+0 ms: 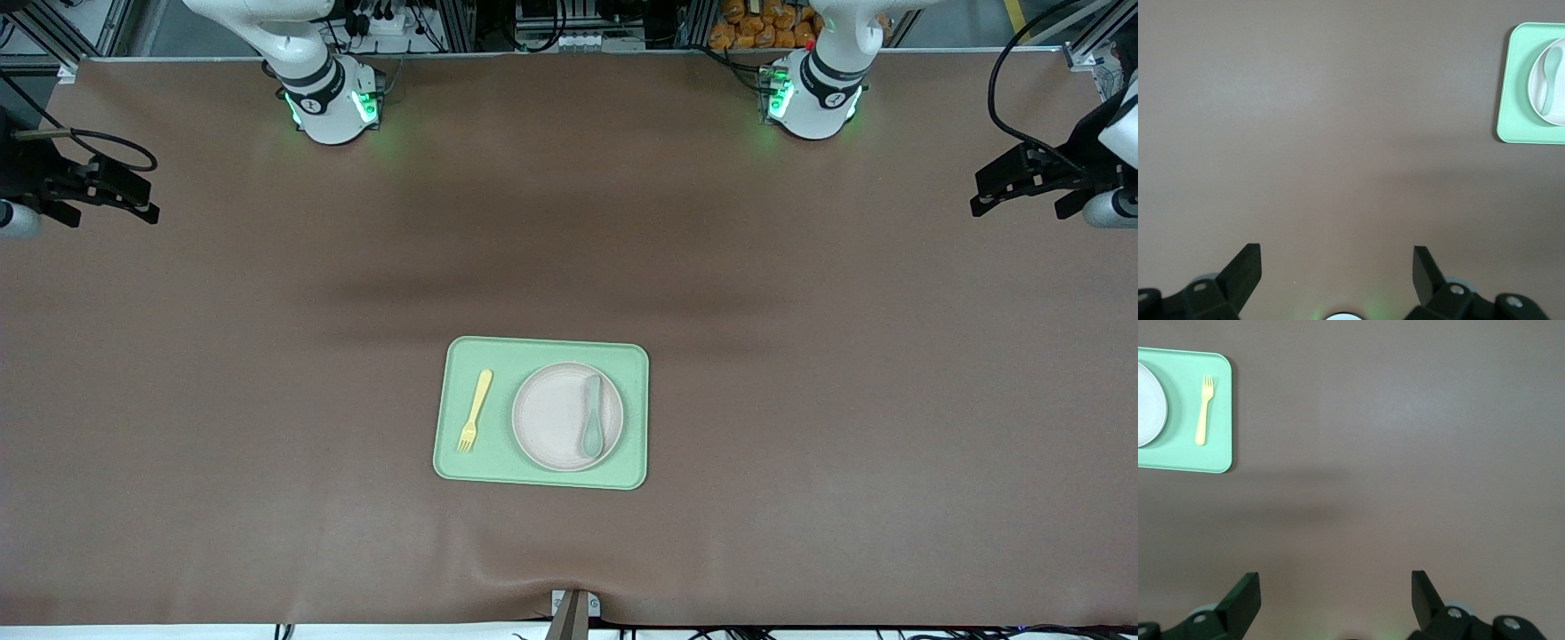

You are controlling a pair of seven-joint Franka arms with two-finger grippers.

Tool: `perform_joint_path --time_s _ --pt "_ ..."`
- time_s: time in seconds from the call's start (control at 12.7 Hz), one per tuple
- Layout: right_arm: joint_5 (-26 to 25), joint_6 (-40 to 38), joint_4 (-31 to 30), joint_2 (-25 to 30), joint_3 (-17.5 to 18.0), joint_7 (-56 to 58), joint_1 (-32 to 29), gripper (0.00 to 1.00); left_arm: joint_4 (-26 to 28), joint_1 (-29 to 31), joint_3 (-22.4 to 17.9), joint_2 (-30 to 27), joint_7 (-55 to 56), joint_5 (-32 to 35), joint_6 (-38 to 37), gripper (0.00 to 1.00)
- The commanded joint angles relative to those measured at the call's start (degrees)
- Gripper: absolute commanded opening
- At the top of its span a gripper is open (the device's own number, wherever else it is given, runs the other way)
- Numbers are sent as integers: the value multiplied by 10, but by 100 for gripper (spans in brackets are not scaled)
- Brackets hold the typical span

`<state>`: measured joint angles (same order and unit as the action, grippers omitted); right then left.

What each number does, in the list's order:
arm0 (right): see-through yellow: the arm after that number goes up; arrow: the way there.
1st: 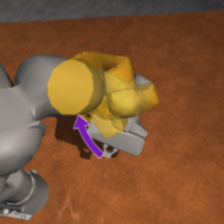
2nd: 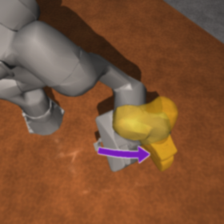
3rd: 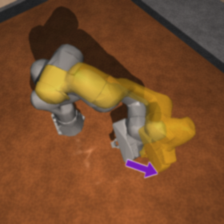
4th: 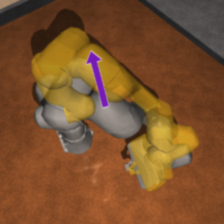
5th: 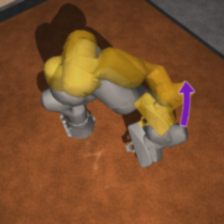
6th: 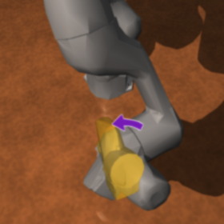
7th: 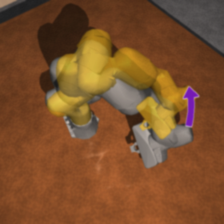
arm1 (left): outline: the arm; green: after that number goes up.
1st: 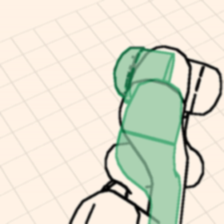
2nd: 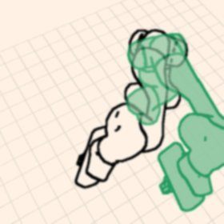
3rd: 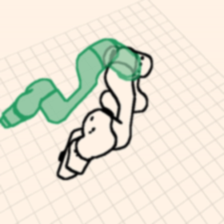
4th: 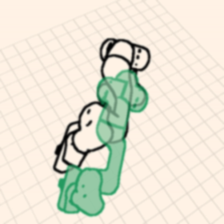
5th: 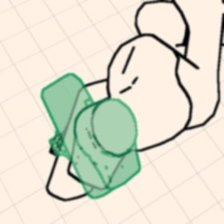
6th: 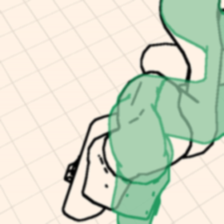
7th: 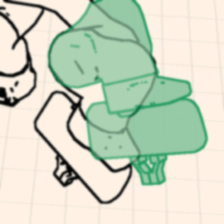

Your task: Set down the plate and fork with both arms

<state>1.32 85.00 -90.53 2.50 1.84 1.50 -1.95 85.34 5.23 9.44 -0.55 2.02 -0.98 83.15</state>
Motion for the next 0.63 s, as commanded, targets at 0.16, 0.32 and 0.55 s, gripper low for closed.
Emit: perform_joint_path --time_s 0.16,0.32,0.55 --pt "-8 -5 2 5 8 9 -6 100 -9 2 7 -2 -4 15 -2 100" --pt "-8 -5 2 5 10 9 -4 100 -9 5 7 -2 -5 14 -2 100" --pt "-8 -4 2 4 9 9 -5 100 -10 5 7 -2 -4 15 -3 100"
